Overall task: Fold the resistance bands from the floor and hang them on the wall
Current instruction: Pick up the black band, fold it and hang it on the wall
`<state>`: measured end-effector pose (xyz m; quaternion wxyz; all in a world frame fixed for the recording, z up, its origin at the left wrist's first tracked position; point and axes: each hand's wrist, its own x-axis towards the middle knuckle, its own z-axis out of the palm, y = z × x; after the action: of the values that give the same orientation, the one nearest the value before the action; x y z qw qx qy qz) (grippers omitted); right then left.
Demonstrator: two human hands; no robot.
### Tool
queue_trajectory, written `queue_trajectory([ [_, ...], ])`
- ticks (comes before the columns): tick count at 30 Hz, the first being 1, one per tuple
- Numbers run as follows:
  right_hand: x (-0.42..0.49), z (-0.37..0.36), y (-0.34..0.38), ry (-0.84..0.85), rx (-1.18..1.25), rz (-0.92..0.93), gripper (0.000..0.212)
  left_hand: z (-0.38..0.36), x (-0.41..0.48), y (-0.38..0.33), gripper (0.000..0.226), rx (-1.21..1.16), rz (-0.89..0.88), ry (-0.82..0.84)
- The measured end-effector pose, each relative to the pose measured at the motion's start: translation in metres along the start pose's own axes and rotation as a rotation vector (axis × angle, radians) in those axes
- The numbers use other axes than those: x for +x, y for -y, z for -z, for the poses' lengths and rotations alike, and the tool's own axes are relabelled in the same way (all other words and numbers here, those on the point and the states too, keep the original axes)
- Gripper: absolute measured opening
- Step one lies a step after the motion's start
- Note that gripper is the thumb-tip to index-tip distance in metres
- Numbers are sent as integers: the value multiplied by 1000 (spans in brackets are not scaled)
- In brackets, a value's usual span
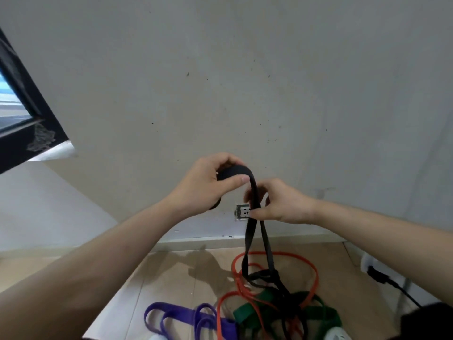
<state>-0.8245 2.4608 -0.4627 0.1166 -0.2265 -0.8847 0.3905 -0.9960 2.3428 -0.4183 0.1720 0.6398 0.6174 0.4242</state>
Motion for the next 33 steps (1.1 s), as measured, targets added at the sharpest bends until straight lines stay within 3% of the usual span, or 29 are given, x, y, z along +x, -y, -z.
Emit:
queue_trajectory([
  [2,0,-6,-7,41,46,-64,12,8,2,-2,12,-57,-10,-73],
  [9,0,9,-21,76,145,-132,19,39,2,18,12,-55,-1,-204],
  [16,-10,45,-18,-106,113,-94,15,48,-11,59,13,84,142,-40],
  [25,-16,62,23,-288,128,131,19,17,-11,48,28,-24,229,132],
  [33,-15,53,26,-236,-30,187,15,-13,0,0,24,-212,181,16],
])
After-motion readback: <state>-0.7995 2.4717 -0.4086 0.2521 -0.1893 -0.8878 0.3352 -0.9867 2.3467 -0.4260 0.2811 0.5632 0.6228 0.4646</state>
